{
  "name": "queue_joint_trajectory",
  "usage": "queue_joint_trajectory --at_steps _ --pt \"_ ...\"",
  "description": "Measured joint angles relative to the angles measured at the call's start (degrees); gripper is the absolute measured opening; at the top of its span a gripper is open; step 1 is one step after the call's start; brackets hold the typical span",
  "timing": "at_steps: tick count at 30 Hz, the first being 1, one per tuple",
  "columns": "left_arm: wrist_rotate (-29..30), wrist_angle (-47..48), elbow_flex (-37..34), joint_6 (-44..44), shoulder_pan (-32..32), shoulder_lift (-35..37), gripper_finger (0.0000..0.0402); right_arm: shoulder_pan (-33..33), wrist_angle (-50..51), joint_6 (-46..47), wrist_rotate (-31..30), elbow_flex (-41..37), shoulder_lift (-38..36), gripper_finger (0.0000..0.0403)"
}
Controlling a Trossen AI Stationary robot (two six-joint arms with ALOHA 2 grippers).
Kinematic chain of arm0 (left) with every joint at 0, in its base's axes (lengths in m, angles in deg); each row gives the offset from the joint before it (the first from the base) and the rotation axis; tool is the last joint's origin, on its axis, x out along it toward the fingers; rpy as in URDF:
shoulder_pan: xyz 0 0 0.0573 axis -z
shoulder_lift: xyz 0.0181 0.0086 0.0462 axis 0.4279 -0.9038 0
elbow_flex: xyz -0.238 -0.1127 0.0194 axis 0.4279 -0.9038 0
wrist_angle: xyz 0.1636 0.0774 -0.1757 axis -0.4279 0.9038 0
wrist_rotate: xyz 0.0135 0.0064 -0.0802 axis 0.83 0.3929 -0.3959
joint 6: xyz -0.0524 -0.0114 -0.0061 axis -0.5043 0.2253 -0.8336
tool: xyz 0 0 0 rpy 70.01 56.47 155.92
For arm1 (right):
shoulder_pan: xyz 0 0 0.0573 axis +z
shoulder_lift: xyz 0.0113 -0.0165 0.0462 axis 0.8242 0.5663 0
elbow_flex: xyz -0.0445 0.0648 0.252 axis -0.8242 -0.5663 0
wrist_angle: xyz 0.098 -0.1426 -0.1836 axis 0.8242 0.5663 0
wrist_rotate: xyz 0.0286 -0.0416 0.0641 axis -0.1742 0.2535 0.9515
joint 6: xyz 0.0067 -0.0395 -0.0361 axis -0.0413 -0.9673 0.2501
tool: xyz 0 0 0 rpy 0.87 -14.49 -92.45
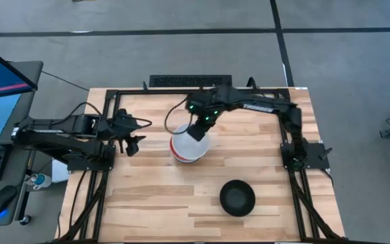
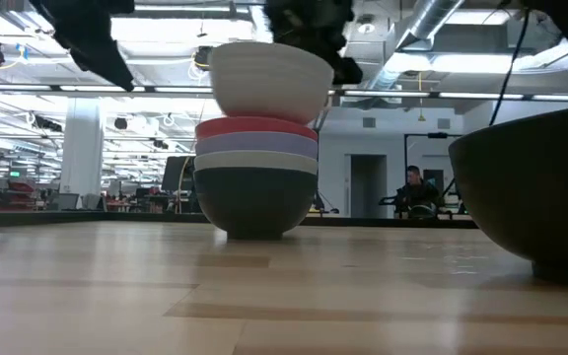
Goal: Nest bowls inside each other
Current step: Stack the white bowl on the orange bowl, then stack the black bowl on the white bowl
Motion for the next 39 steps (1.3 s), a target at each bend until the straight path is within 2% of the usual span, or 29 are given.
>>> queue_joint_trajectory --at_steps 6,16,19,23,28,30,32,39 --pt "2.0 0.7 -1.1 1.0 0.0 1.5 0.0206 1.1 0.3 -0.1 0.4 3.7 3.8 0.0023" --pt "2.6 -0.1 -1.1 1.2 -0.1 1.4 0.0206 0.1 -1.0 -0.2 -0.6 3.7 7.4 0.0034" --pt "2.6 -0.1 -1.1 1.0 -0.1 1.4 0.0206 0.6 -3.1 -0.8 -1.4 3.7 6.8 0.006" --pt "2.6 -0.1 -1.1 1.1 -0.1 1.4 0.0206 0.5 -3.6 -0.3 -3.1 3.8 3.0 0.0121" --pt "2.6 0.0 -1.1 1.1 -0.1 1.4 0.0206 1.5 7.2 -0.1 -10.3 3.8 -1.3 0.0209" --pt "2.6 0.1 -1.1 0.9 -0.1 1.4 0.0206 3.0 12.5 0.3 -12.4 1.8 -3.3 0.0234" --pt "2.6 0.1 -1.1 0.8 -0.1 1.4 0.0206 4.7 12.8 1.6 -11.1 -2.5 -5.7 0.0246" --pt "2.0 0.2 -1.1 -0.5 -0.1 1.4 0.0206 11.2 12.2 12.7 -7.0 -25.5 -15.1 0.0233"
